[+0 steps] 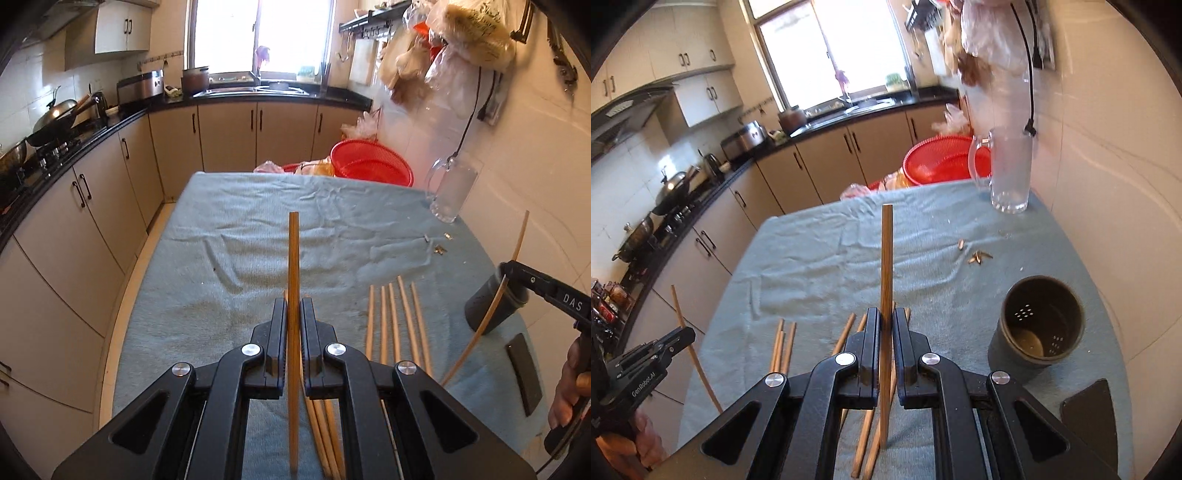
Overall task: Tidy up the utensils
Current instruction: 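Carry the chopstick over the black holder and lower it in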
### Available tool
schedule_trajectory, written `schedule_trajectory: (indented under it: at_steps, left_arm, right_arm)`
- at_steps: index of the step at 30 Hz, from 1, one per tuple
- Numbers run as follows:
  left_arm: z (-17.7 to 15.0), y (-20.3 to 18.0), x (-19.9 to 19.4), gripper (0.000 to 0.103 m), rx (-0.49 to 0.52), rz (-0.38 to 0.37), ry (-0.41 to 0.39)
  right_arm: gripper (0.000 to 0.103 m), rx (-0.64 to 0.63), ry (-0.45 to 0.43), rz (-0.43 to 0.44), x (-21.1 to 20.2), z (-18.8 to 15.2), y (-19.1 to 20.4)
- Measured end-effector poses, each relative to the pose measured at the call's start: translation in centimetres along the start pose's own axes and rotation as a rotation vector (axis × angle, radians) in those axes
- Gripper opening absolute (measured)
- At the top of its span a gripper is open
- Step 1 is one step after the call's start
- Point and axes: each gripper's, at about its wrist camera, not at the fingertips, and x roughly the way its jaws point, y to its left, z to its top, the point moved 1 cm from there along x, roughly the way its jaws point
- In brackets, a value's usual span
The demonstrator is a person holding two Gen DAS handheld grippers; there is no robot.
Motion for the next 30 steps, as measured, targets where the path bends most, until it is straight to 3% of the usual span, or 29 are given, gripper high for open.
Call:
schedule_trajectory:
  at_steps: [17,30]
  left_arm:
    - [3.2,-3.8,-5.5,0.006,0.043,0.015,-0.118]
    - [8.1,-12.4,-7.6,0.006,0.139,-0.126,-0.181]
  right_arm:
    - [0.007,0.042,-0.143,0.069,-7.7,2.0,-2.5]
    - [0.007,0.176,-0.309,0.004,-15.2,5.1,-9.4]
